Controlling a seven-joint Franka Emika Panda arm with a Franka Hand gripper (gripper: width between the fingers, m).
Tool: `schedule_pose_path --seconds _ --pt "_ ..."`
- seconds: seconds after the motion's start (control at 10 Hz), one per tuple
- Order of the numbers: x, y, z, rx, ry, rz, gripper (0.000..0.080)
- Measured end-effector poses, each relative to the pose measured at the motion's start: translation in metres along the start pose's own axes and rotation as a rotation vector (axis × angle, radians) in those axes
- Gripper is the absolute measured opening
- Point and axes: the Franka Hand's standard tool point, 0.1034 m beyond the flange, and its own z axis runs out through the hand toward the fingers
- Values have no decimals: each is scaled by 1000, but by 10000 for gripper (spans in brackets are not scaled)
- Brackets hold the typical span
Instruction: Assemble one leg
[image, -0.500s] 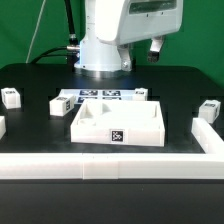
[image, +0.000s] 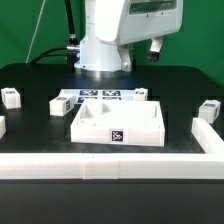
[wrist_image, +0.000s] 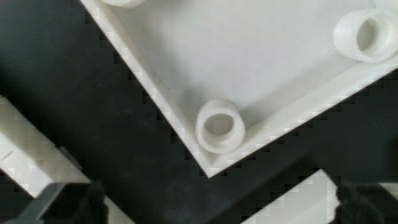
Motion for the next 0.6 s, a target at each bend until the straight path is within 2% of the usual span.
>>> schedule_pose_path --seconds 0.2,0.3,0.4,0.5,0.6 --pt "-3 -13 9 3 -12 -130 650" --pt "-4 -14 12 0 -15 -202 650" --pt "-7 -18 19 -13 -24 -292 650" --pt "-13 -23 26 -5 -41 -311 650" --pt "-12 -22 24 -5 -38 -304 650"
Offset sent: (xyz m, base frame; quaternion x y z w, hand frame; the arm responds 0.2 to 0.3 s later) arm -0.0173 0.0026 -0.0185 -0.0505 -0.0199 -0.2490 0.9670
